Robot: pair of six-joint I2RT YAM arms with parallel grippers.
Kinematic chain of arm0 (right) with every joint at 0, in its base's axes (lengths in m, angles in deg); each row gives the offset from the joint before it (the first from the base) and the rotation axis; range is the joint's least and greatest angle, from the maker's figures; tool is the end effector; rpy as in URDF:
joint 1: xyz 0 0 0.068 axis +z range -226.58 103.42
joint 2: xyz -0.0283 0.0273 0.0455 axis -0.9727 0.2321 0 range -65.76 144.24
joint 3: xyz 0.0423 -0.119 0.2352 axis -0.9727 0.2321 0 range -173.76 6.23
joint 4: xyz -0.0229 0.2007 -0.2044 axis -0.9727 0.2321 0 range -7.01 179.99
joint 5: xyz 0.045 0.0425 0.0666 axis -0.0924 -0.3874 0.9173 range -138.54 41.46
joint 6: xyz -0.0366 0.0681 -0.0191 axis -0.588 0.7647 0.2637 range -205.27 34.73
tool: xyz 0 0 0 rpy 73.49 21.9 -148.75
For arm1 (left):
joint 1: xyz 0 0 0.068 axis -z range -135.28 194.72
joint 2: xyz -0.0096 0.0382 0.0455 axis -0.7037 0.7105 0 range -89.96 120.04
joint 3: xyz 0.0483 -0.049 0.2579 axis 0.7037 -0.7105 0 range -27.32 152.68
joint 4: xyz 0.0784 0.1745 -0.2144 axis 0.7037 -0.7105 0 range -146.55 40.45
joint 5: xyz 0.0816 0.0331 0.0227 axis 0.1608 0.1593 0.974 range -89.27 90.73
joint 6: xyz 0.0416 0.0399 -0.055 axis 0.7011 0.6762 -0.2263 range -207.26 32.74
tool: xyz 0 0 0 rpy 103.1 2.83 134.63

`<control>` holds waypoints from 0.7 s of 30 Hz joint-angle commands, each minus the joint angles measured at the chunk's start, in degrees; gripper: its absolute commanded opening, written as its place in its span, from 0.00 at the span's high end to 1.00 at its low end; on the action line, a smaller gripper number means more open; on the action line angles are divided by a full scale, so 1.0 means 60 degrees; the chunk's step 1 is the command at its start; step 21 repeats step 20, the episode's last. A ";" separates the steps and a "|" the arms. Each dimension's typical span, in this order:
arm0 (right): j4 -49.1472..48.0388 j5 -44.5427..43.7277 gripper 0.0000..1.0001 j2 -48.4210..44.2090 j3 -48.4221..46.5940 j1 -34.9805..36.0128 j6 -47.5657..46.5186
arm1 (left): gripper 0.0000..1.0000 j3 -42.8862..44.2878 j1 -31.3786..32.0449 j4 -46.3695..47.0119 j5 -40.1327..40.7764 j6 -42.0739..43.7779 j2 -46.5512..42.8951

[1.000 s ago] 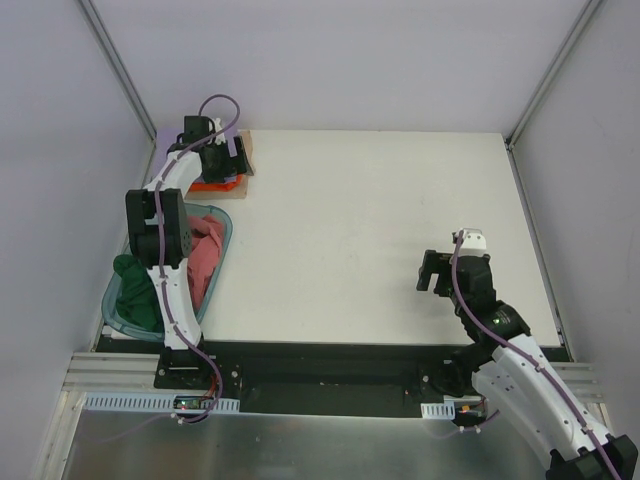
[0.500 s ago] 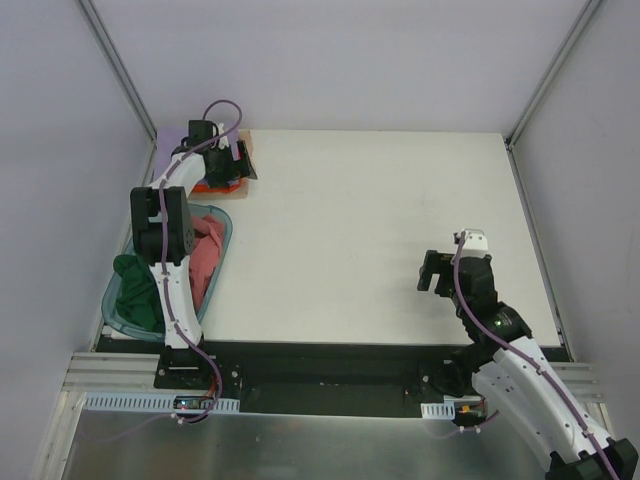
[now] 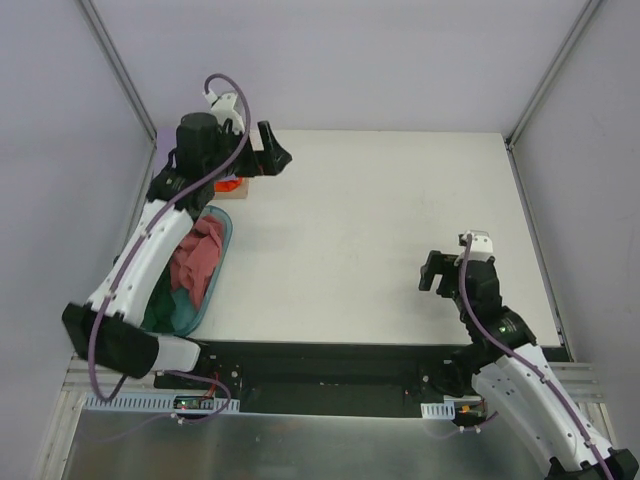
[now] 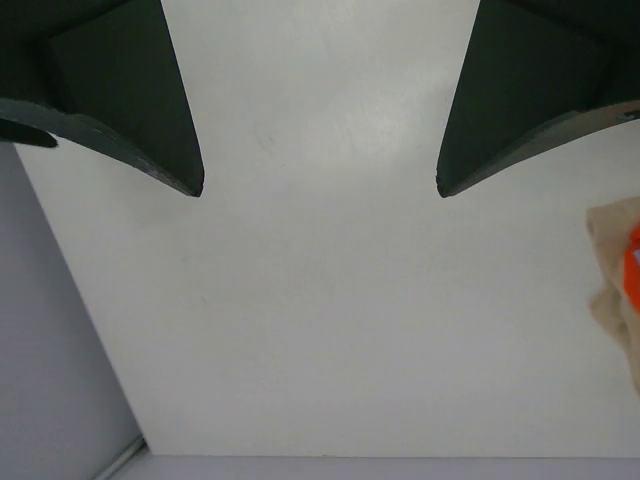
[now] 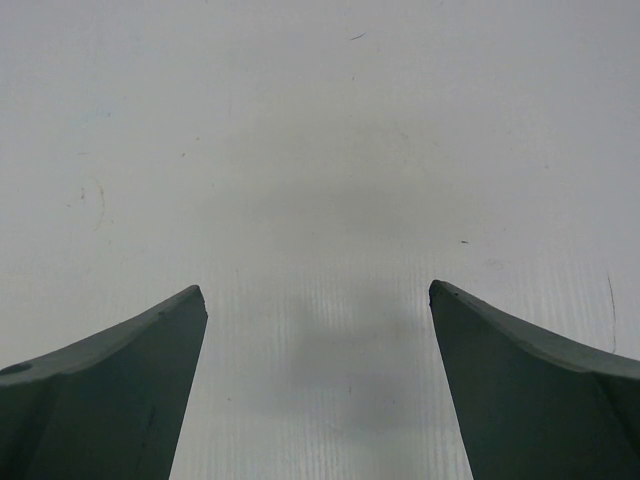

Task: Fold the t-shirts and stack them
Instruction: Put the neatly folded tshirt into the corner of the board with the left arm

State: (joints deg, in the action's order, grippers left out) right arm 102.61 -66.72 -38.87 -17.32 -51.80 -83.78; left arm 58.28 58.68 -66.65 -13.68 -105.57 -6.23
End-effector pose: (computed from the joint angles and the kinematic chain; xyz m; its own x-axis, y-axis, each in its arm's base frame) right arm 0.1847 0.0618 0.2199 -0.3576 -0.1377 -0.9237 -0.1280 0.9870 -0.0976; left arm 0.3819 -0.1125 0.4018 -0.3886 -0.2168 -0.8955 0.3632 0.8572 -0.3652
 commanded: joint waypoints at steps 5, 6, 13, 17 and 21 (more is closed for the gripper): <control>0.0158 -0.0120 0.04 -0.0658 -0.0191 0.0002 0.0336 | 0.01 -0.5632 0.1189 0.0154 0.1847 -0.1943 -0.3887; 0.0158 -0.0222 0.04 -0.0746 -0.0177 -0.0027 0.0380 | 0.01 -0.6190 0.1320 0.0257 0.1686 -0.2002 -0.4340; -0.0061 -0.0780 0.04 -0.1142 0.0175 -0.0013 0.0615 | 0.01 -0.8670 0.1541 0.0361 0.1683 -0.1623 -0.7094; -0.0135 -0.0852 0.04 -0.1099 0.0219 -0.0028 0.0644 | 0.01 -0.8964 0.1541 0.0346 0.2021 -0.1724 -0.8034; -0.0106 -0.0897 0.04 -0.1084 0.0190 -0.0013 0.0702 | 0.01 -0.9008 0.1541 0.0346 0.2124 -0.1680 -0.8270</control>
